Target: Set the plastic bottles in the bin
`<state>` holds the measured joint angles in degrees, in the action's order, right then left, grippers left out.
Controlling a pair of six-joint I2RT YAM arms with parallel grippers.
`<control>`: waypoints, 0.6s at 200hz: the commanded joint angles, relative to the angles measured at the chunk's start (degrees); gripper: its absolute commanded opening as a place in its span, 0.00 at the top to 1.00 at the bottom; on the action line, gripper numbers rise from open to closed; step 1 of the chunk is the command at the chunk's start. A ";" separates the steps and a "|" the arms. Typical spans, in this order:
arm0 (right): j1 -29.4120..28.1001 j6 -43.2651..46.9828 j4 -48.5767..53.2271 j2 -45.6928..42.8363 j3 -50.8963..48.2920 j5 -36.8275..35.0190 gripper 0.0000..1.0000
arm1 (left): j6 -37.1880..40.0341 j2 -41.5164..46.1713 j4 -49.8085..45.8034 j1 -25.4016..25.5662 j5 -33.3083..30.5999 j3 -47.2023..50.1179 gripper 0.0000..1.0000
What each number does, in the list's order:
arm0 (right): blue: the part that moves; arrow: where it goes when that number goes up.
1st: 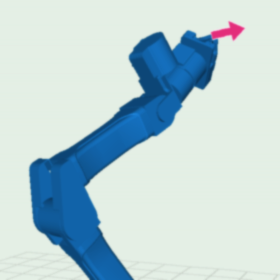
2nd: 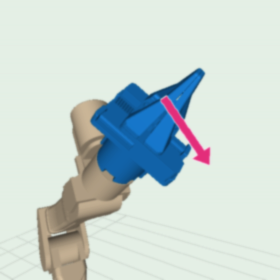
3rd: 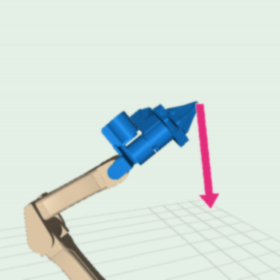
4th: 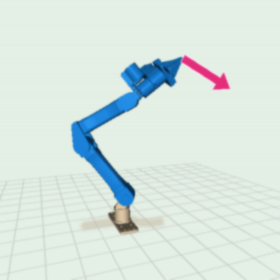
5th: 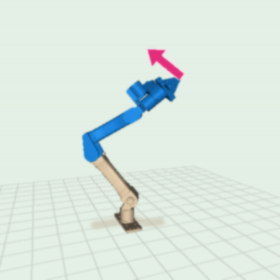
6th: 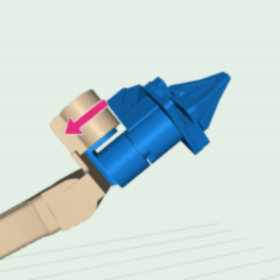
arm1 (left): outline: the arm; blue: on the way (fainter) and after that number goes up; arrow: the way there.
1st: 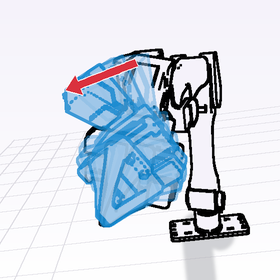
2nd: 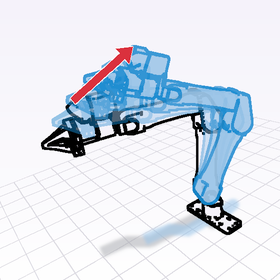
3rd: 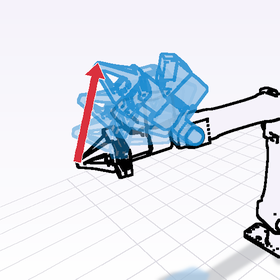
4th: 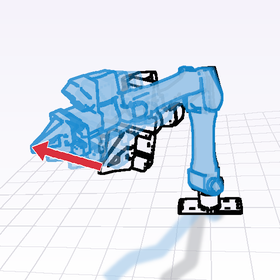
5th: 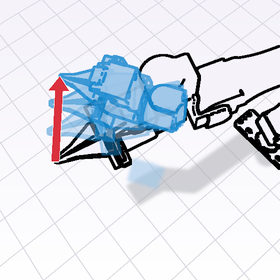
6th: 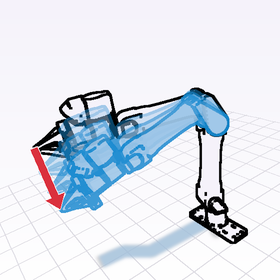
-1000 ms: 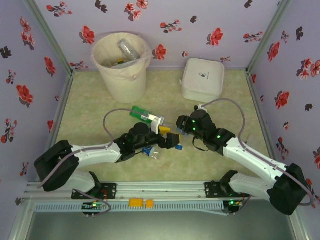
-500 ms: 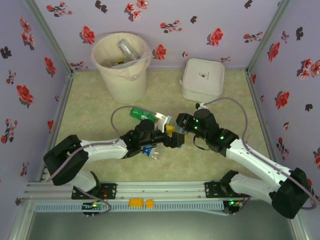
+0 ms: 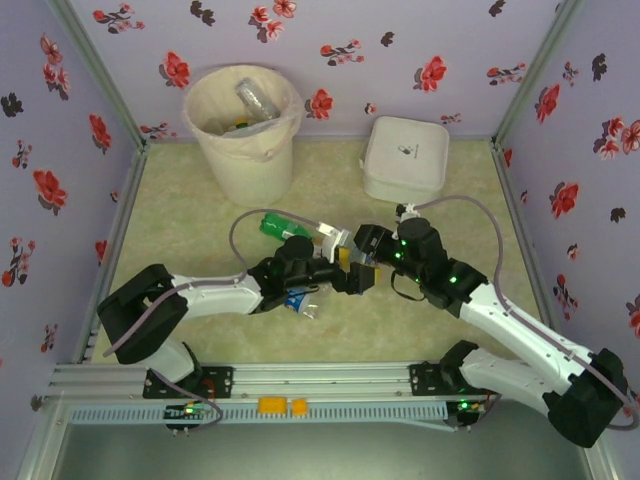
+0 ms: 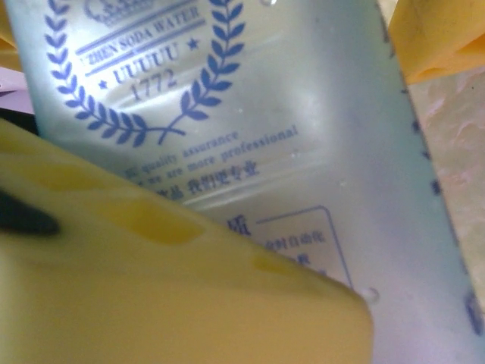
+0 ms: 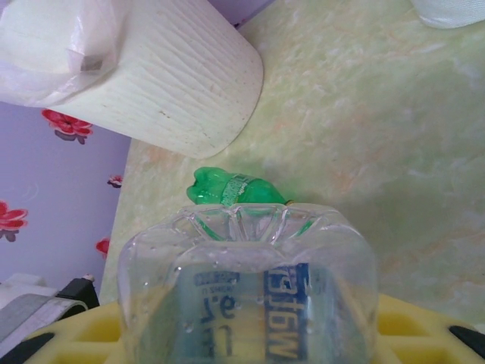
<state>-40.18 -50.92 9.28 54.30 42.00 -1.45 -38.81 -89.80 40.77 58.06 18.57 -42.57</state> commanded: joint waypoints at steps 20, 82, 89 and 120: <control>1.09 0.92 -4.37 -0.70 1.99 3.25 0.56 | 2.03 1.11 -1.47 -0.50 3.81 -3.56 0.08; 3.08 2.56 -7.26 0.17 2.55 6.95 0.56 | -0.28 0.50 1.64 -0.67 5.77 -2.98 0.20; 3.10 2.71 -6.87 0.12 2.73 6.62 0.56 | -0.09 0.69 1.30 -0.82 5.63 -2.92 0.23; 3.15 3.64 -4.30 -0.11 2.71 4.64 0.55 | 0.62 2.27 -0.05 -1.46 3.50 -1.84 0.39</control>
<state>-37.41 -48.77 4.29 54.50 42.92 3.81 -39.33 -89.54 40.25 57.45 22.57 -45.17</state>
